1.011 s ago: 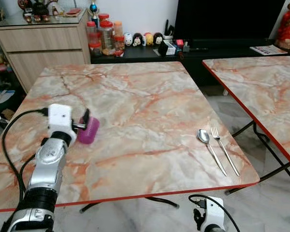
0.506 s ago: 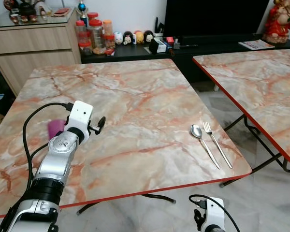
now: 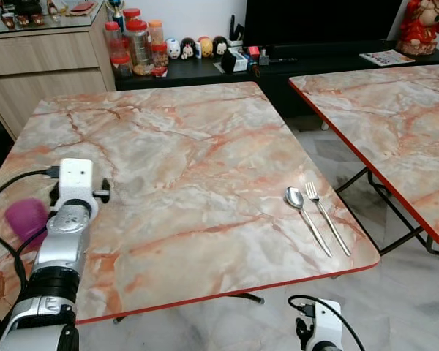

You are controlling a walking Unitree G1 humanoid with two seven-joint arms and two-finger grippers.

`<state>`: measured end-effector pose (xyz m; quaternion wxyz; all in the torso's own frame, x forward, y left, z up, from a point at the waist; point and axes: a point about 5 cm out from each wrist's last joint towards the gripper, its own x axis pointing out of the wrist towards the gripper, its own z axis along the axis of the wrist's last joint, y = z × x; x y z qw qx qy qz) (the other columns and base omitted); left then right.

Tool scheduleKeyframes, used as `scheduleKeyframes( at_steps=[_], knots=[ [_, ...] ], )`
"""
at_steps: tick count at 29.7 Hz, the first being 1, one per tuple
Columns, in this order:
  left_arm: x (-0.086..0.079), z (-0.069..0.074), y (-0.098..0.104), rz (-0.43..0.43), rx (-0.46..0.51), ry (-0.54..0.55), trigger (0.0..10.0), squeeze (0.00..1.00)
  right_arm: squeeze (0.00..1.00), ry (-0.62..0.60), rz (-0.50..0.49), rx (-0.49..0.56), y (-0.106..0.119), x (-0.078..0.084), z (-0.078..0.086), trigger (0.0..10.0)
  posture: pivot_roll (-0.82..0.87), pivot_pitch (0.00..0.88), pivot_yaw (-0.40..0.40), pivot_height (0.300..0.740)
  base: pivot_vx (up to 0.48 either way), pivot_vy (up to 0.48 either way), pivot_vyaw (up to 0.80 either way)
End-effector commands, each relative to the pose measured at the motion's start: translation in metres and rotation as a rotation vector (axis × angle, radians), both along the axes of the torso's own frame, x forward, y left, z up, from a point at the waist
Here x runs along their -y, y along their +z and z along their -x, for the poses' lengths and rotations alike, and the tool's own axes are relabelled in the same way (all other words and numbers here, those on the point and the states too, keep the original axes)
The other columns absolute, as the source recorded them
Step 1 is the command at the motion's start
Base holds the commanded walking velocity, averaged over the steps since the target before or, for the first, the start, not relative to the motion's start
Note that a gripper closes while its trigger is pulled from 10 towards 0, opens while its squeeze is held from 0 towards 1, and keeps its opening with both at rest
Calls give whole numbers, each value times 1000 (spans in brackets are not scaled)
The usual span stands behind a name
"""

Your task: Setting the table

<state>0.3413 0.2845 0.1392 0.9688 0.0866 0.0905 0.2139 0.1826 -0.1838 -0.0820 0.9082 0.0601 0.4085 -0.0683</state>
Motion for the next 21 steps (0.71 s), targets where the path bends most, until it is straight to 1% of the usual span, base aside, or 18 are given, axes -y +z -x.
scheduleKeyframes(
  at_steps=[1, 2, 3, 4, 5, 6, 7, 8, 10, 11, 13, 14, 17, 18, 19, 21],
  knots=[
    [-18, 7, 2, -5, 0, 123, 10000, 0, 0, -2, 3, 2, 1, 1, -2, 10000, 24, 0, -9, 740, 0, 0, 0],
    [-18, 7, 2, -5, 0, 123, 10000, 0, 0, -2, 3, 2, 1, 1, -2, 10000, 24, 0, -9, 740, 0, 0, 0],
    [-43, 19, 5, -33, 23, 302, 10000, 0, 0, -2, 3, 2, 1, 1, -2, 10000, 24, 0, -10, 740, 0, 0, 0],
    [-54, 27, 5, -34, 33, 394, 10000, 0, 0, -2, 3, 2, 1, 0, -2, 10000, 26, 0, -10, 740, 0, 0, 0],
    [-61, 33, 5, -33, 38, 451, 10000, 0, 0, -2, 2, 2, 1, 0, -2, 10000, 26, 0, -10, 740, 0, 0, 0],
    [-66, 37, 3, -16, 39, 489, 10000, 0, 0, -2, 2, 1, 1, 0, -2, 10000, 26, 0, -9, 740, 0, 0, 0],
    [-73, 45, -5, 31, 30, 551, 10000, 0, 0, -2, 1, 0, 1, 0, -2, 10000, 25, 0, -8, 740, 0, 0, 0],
    [-73, 45, -5, 31, 30, 551, 10000, 0, 0, -2, 1, 0, 1, 0, -2, 10000, 25, 0, -8, 740, 0, 0, 0],
    [-81, 56, -18, 97, 2, 626, 10000, 0, 0, -2, 0, -1, 1, 0, -2, 10000, 24, 0, -6, 740, 0, 0, 0],
    [-83, 61, -25, 126, -16, 651, 10000, 0, 0, -3, 0, -1, 1, 0, -1, 10000, 24, 0, -6, 740, 0, 0, 0],
    [-83, 64, -32, 150, -39, 664, 10000, 0, 0, -4, 0, -2, 0, 0, -1, 10000, 24, 0, -6, 740, 0, 0, 0],
    [-82, 65, -35, 157, -46, 662, 10000, 0, 0, -5, 0, -3, 0, 0, -1, 10000, 26, 0, -6, 740, 0, 0, 0],
    [-76, 69, -45, 197, -67, 703, 10000, 0, 0, -3, 0, -5, 0, 0, -1, 10000, 29, 0, -9, 740, 0, 0, 0],
    [-76, 69, -45, 197, -67, 703, 10000, 0, 0, -3, 0, -5, 0, 0, -1, 10000, 29, 0, -9, 740, 0, 0, 0],
    [-74, 70, -48, 216, -72, 708, 10000, 0, 0, -2, 0, -6, 0, 0, -1, 10000, 30, 0, -9, 740, 0, 0, 0],
    [-66, 67, -56, 287, -89, 674, 10000, 0, 0, 3, 0, -8, 0, 0, 0, 10000, 32, 0, -11, 740, 0, 0, 0]
  ],
)
